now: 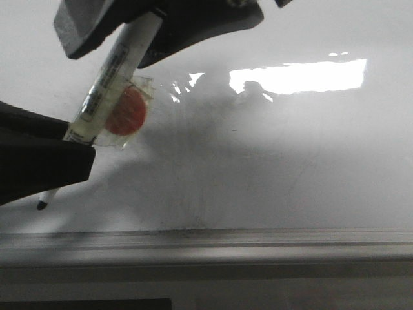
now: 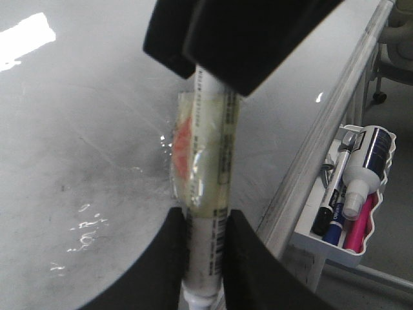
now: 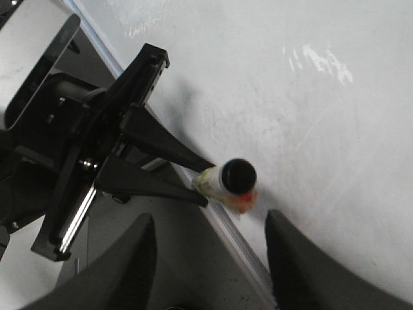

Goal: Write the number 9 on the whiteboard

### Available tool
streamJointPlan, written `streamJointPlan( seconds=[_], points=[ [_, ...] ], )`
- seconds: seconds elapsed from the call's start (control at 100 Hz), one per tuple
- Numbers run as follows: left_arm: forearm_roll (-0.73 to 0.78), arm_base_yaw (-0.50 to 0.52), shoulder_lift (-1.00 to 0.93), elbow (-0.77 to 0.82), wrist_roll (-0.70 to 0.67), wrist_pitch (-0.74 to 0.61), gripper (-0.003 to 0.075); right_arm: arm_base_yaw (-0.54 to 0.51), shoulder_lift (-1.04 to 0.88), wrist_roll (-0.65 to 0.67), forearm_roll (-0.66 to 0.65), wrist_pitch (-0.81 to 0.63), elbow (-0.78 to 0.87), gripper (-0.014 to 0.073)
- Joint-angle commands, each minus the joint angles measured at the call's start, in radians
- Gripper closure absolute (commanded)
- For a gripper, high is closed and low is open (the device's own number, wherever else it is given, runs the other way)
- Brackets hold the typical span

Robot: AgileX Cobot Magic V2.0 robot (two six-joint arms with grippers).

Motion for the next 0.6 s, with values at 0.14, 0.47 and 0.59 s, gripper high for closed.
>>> streamJointPlan(
  seconds=[0.14, 0.47, 0.59],
  points=[
    [-0.007, 0.001, -0.013, -0.031, -0.004, -0.080, 0.0575, 0.001, -0.018, -0.014, 0.020, -0.034, -0.038, 0.0662],
    [-0.042, 0.001, -0.036, -0.031, -0.004, -0.062, 0.0442, -0.001, -0.019, -0.018, 0.006, -0.038, -0.038, 0.0659],
    [-0.126, 0.001, -0.122, -0.031, -0.002, 0.004, 0.0440, -0.025, -0.046, -0.018, 0.004, -0.046, -0.041, 0.0657]
  ],
)
